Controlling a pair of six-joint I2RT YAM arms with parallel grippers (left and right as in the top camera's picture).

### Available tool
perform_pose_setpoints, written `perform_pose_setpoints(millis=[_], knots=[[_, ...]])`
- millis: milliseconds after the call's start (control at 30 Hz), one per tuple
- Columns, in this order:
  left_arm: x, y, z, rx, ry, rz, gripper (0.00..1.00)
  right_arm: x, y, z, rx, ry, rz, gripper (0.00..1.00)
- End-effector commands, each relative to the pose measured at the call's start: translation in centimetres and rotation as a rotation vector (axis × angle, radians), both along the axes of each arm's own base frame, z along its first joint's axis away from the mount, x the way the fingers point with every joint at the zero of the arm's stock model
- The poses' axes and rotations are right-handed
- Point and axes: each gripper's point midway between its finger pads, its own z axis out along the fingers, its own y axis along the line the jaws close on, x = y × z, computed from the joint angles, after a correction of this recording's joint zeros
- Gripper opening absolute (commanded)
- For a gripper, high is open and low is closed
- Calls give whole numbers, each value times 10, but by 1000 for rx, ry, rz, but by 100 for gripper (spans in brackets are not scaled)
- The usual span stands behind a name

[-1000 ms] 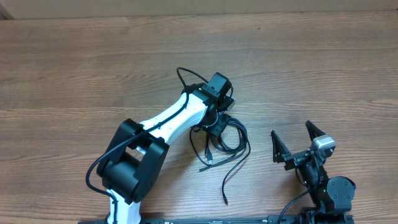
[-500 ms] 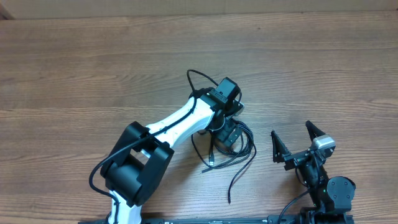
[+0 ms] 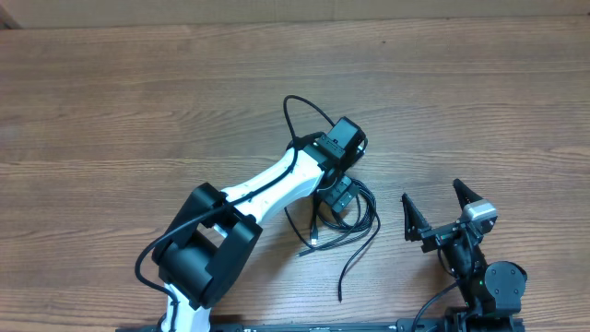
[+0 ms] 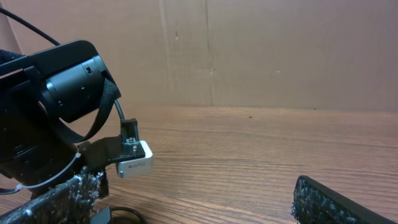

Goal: Untangle cables
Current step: 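Raise the held bundle and bring the right gripper toward it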

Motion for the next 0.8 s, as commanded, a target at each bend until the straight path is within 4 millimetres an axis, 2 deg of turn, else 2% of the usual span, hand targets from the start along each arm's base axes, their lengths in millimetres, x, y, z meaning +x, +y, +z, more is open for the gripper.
perform_pose_setpoints(millis=[0,233,267,333,367,433,600,667,767], knots=[[-3,-3,-10,40,-7,-36,100,0,2,-3,3,1,9,100],[-6,-1,-16,84,-13,-45,97,0,2,-3,3,1,9,100],[-7,-1,-16,90,-17,-53,91,0,2,-3,3,1,9,100],[-7,-2,-16,90,-17,-52,68,0,2,-3,3,1,9,100],[-7,-2,-16,88,-20,-52,63,0,2,-3,3,1,9,100],[-7,-2,-16,87,-20,-52,48,0,2,-3,3,1,9,100],[-7,-2,-16,88,-20,-52,28,0,2,-3,3,1,9,100],[-6,-2,-16,87,-20,-52,16,0,2,-3,3,1,9,100],[-5,-2,-16,87,-22,-49,11,0,2,-3,3,1,9,100]])
